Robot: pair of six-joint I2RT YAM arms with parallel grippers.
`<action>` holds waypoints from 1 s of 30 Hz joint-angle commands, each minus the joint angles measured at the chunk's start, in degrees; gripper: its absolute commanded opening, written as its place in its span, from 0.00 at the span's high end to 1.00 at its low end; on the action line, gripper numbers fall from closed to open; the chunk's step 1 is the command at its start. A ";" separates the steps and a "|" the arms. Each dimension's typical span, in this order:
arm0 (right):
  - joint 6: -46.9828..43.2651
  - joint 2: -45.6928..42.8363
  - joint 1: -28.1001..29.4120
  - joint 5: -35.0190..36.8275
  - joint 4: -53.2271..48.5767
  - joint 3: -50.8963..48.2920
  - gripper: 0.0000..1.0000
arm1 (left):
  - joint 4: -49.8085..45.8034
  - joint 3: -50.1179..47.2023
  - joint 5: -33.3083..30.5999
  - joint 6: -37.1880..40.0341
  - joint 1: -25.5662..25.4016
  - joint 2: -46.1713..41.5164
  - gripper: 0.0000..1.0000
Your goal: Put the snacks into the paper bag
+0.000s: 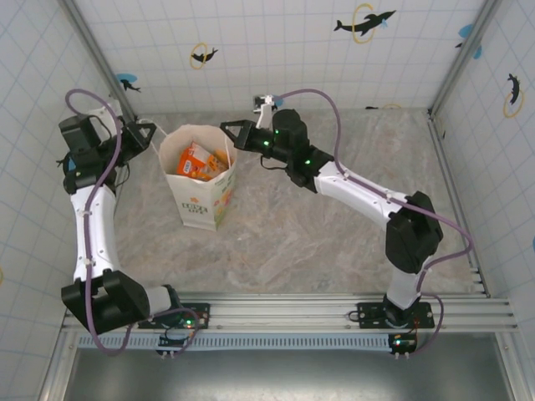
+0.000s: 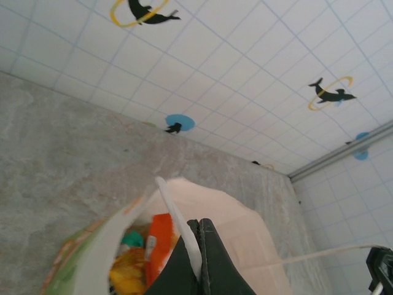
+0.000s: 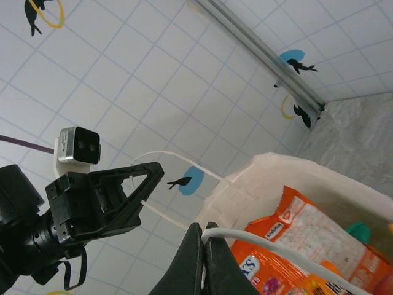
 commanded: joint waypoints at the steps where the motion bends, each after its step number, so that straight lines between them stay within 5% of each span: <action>1: -4.35 -5.95 -1.08 1.74 -1.18 3.16 1.00 | 5.08 2.25 1.62 -1.96 -3.50 -1.95 1.00; 11: -8.45 -15.19 -5.75 2.84 -8.74 0.17 1.00 | 6.93 4.47 -2.38 -4.65 -15.44 -2.25 1.00; 23: -10.56 -31.15 -12.74 3.68 -15.28 -17.23 1.00 | 12.91 -3.67 -7.35 -7.03 -30.95 -2.35 1.00; 28: -8.82 -34.21 -15.42 2.48 -13.60 -26.25 1.00 | 15.92 -7.85 -7.07 -9.30 -32.95 -1.18 1.00; 30: -8.71 -34.31 -15.98 1.80 -13.52 -27.00 0.93 | 15.65 -7.76 -7.27 -9.10 -33.08 -0.72 0.85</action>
